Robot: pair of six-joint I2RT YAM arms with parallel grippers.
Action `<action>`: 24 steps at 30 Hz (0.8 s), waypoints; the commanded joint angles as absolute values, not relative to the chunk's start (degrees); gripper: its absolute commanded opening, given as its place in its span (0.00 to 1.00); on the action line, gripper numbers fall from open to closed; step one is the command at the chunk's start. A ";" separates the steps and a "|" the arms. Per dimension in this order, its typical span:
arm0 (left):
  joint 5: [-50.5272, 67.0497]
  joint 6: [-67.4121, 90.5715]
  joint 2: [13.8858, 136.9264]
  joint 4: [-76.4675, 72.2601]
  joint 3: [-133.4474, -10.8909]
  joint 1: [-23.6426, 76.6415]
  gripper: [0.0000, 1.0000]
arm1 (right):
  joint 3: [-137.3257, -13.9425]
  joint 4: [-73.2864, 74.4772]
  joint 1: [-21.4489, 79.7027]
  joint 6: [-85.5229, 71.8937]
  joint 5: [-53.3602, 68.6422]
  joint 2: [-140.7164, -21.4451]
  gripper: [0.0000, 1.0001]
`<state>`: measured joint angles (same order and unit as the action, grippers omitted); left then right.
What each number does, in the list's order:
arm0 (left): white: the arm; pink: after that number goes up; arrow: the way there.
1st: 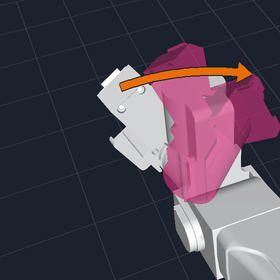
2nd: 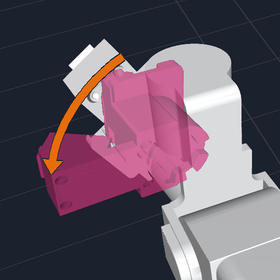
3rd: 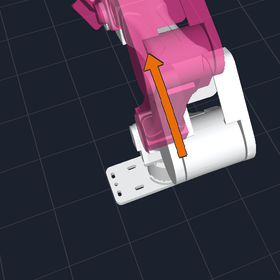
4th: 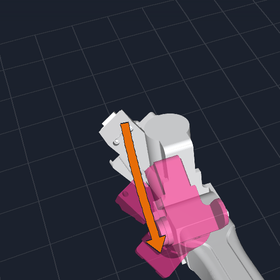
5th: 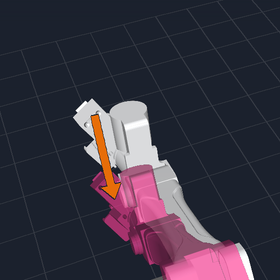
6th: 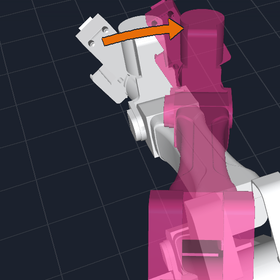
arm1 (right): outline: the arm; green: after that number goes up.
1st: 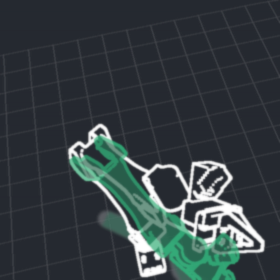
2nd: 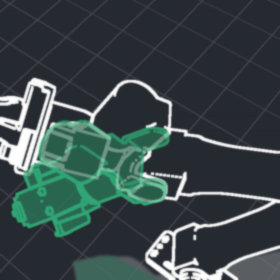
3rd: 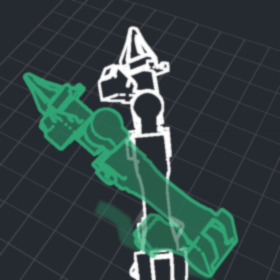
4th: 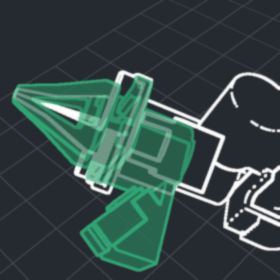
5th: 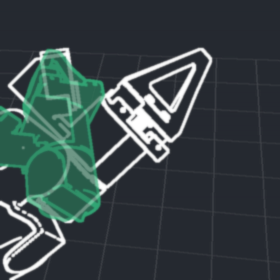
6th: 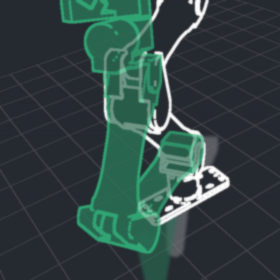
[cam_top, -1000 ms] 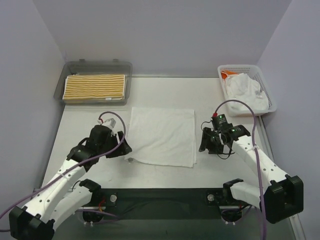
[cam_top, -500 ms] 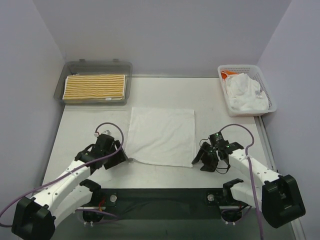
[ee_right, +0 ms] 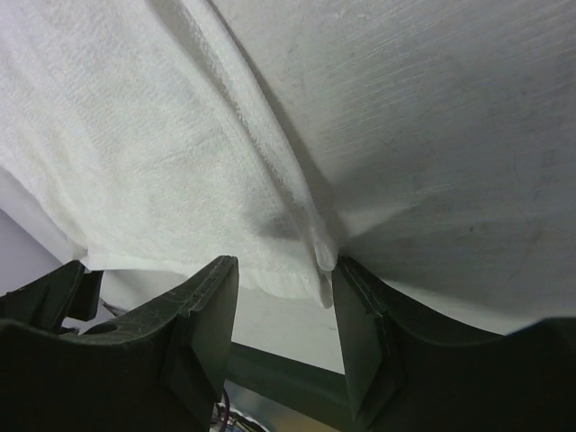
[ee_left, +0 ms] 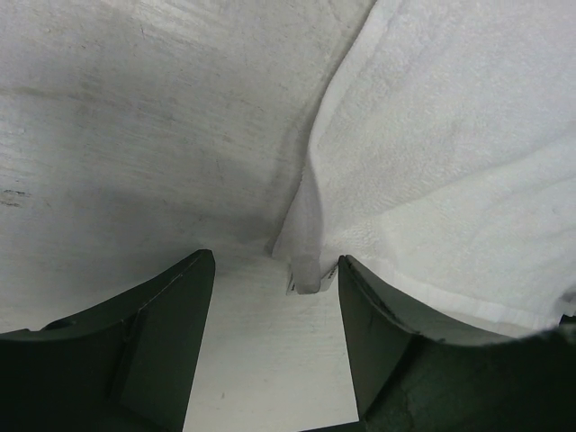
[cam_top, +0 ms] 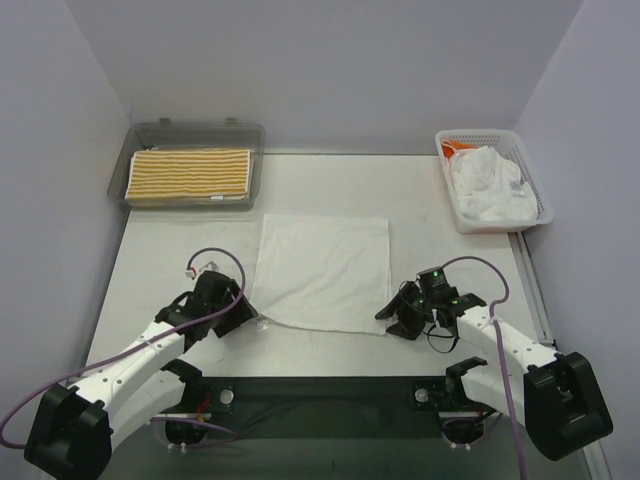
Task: Fold and stack the towels
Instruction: Fold the towel
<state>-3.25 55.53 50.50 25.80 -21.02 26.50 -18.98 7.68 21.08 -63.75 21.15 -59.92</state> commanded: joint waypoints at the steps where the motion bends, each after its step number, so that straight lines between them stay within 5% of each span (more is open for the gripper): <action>1: -4.31 56.34 50.71 21.89 -21.01 26.63 0.68 | -17.75 9.93 22.06 -65.13 20.92 -61.17 0.46; 10: -4.22 55.99 50.62 21.88 -21.18 26.54 0.67 | -17.75 11.78 22.68 -64.86 21.62 -60.12 0.44; 24: -2.90 55.02 51.59 21.27 -21.18 26.63 0.66 | -20.65 13.79 23.03 -62.76 20.39 -57.31 0.00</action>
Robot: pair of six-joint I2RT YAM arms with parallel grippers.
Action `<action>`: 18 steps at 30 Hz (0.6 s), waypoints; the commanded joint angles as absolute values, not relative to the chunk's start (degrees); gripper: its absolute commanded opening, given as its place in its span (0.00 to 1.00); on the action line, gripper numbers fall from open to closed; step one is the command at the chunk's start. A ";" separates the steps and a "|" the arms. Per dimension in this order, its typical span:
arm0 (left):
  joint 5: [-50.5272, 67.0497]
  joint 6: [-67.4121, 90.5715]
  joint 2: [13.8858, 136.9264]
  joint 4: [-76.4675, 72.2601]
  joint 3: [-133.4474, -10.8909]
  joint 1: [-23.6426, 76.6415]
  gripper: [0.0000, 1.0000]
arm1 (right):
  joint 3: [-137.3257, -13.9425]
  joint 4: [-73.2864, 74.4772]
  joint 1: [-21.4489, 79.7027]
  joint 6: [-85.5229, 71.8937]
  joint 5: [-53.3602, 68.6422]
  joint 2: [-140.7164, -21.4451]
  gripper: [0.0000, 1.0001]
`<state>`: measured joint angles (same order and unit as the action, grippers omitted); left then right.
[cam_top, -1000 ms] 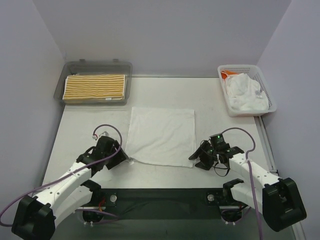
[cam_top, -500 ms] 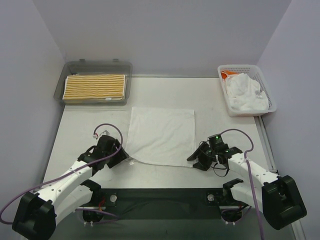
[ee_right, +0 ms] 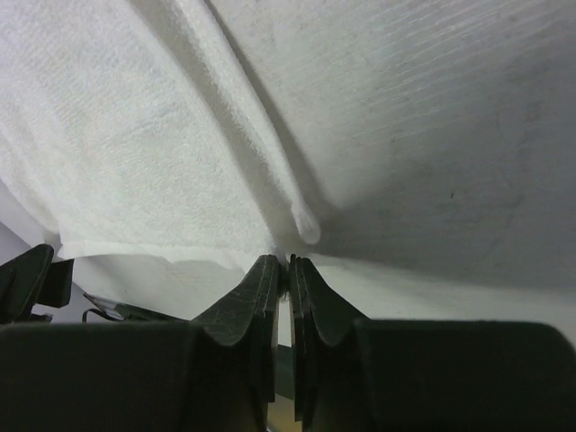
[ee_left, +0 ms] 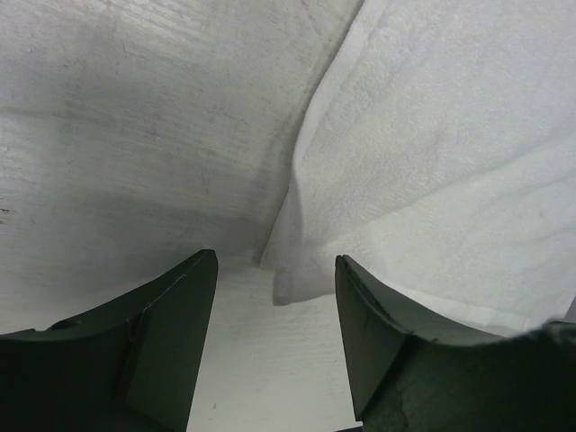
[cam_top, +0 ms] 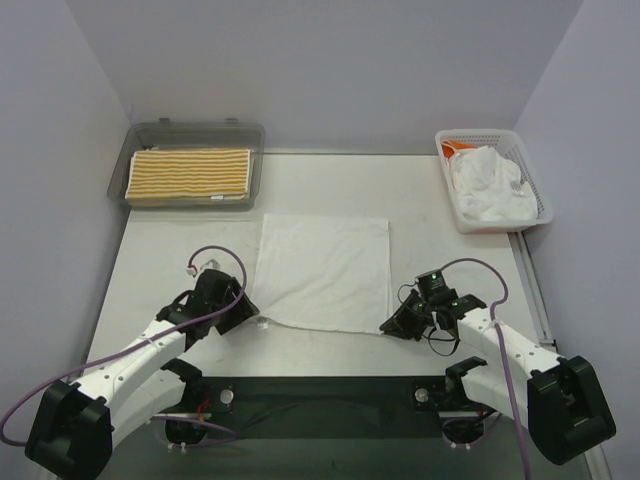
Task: Fold and stack the towels
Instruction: Fold the towel
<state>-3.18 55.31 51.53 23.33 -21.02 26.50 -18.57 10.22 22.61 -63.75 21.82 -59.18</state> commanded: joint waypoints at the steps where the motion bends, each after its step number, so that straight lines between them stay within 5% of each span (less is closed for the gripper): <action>1: -2.81 54.93 51.68 21.27 -21.18 26.63 0.65 | -21.70 14.76 23.03 -62.49 20.13 -57.04 0.00; 8: -1.23 55.02 51.50 21.18 -20.74 26.63 0.58 | -23.73 16.87 22.94 -60.82 18.72 -55.90 0.00; 15: -0.53 54.76 50.27 21.44 -20.30 26.54 0.23 | -24.08 16.96 23.03 -60.12 18.63 -56.34 0.00; 18: -1.14 54.14 50.45 21.88 -20.91 26.63 0.17 | -24.78 17.14 23.03 -59.59 18.28 -56.25 0.00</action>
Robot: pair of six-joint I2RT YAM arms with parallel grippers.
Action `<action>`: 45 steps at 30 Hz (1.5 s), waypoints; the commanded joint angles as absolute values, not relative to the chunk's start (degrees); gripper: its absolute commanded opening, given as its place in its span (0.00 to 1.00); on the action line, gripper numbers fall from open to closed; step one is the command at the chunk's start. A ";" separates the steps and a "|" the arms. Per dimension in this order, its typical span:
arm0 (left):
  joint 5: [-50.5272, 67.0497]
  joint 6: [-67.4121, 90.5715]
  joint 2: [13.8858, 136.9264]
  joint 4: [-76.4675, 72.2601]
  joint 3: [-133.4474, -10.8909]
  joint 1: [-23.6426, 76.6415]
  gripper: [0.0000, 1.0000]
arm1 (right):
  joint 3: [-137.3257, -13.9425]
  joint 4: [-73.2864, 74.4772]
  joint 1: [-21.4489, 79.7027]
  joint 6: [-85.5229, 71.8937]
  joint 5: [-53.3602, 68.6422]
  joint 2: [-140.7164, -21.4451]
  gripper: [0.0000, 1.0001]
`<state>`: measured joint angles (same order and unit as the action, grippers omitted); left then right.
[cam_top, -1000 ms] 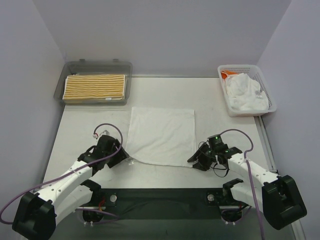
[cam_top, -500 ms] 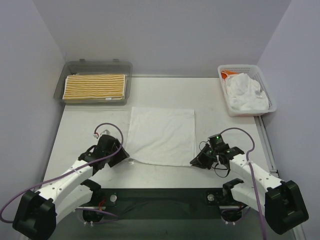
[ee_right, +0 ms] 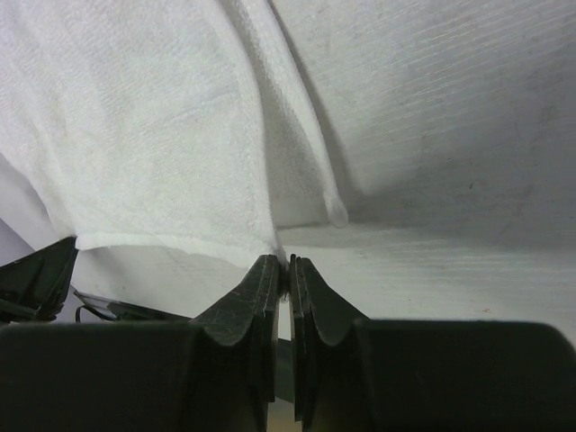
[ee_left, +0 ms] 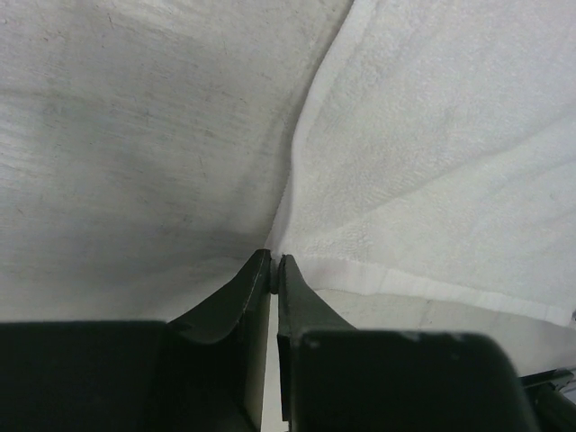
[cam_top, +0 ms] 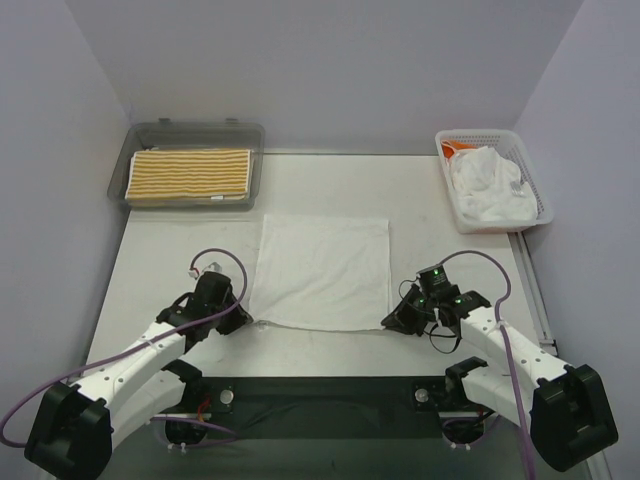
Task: Fold and stack the towels
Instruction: Fold the towel
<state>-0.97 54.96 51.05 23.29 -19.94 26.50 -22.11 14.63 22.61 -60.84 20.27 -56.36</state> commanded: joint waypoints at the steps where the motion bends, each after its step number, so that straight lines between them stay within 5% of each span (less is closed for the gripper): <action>1: -1.32 53.97 50.54 22.23 -21.70 26.63 0.12 | -24.96 17.23 23.03 -59.50 18.02 -56.16 0.00; 5: -3.16 52.65 51.15 24.08 -24.42 26.54 0.00 | -27.33 18.02 22.85 -58.01 16.70 -56.77 0.00; 14: -3.97 47.64 59.12 21.90 -39.62 19.45 0.00 | -45.13 20.74 14.00 -48.88 15.47 -63.80 0.00; 25: 4.74 40.08 94.20 18.19 -94.59 12.22 0.00 | -90.94 19.52 6.95 -36.57 11.16 -90.58 0.00; 29: 7.81 39.29 102.12 17.49 -102.03 11.87 0.00 | -98.52 19.07 5.71 -36.12 14.23 -96.06 0.00; 45: 14.32 40.69 79.29 11.95 -65.85 11.60 0.00 | -66.91 19.16 5.62 -37.53 23.37 -77.36 0.00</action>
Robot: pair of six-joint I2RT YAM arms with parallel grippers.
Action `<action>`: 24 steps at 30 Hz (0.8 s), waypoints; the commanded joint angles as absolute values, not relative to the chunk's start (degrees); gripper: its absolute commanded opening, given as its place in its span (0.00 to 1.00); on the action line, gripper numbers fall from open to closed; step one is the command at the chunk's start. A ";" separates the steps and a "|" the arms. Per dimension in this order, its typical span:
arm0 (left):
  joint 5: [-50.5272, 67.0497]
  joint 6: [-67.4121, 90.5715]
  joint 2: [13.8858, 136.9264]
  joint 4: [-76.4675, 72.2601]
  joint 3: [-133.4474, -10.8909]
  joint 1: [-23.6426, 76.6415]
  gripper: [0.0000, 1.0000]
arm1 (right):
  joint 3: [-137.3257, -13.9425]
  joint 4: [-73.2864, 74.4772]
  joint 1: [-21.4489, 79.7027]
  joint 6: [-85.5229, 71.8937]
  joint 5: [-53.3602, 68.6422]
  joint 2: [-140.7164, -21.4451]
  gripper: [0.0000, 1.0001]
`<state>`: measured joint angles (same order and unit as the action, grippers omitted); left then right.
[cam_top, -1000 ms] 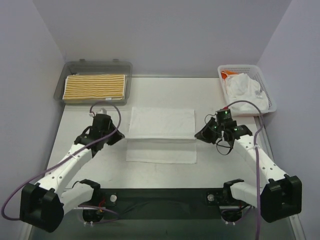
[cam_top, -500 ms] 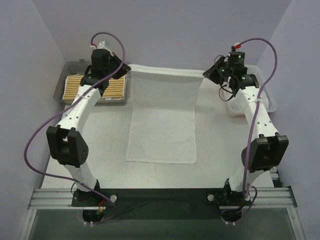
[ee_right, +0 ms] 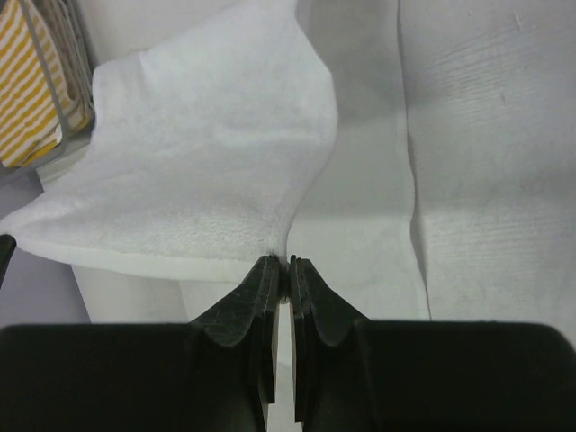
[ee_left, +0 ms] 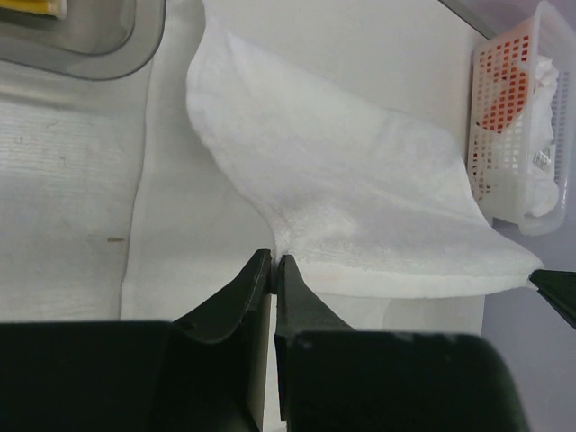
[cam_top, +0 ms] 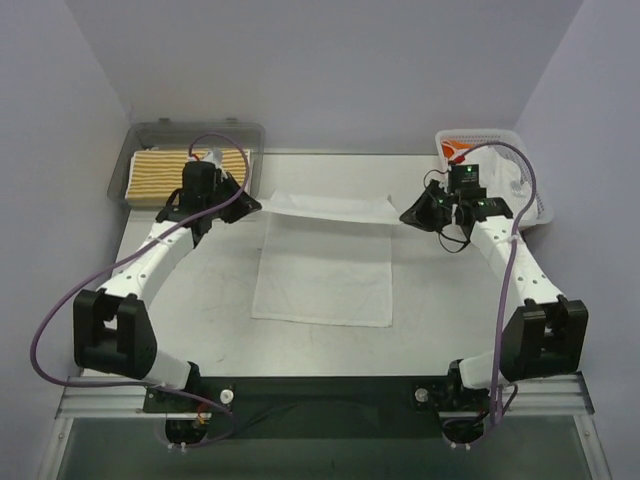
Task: Fold and stack the towels
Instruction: Fold the towel
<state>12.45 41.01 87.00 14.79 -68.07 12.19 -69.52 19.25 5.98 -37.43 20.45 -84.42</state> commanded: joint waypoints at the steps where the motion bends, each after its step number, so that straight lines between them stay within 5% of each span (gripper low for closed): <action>1: 14.41 40.61 77.97 12.65 -63.31 11.69 0.00 | -65.32 19.51 5.63 -37.70 23.90 -74.91 0.00; 15: 14.59 44.47 58.80 11.78 -27.89 15.20 0.00 | -33.50 20.74 13.71 -43.24 21.81 -65.21 0.00; 24: 10.55 43.07 61.79 11.60 -22.33 18.19 0.00 | -29.27 18.46 14.06 -43.95 19.86 -70.83 0.00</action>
<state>13.06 43.68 61.30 14.24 -22.72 17.96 -29.47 18.79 13.93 -43.40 21.76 -69.47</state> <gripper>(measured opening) 0.127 0.077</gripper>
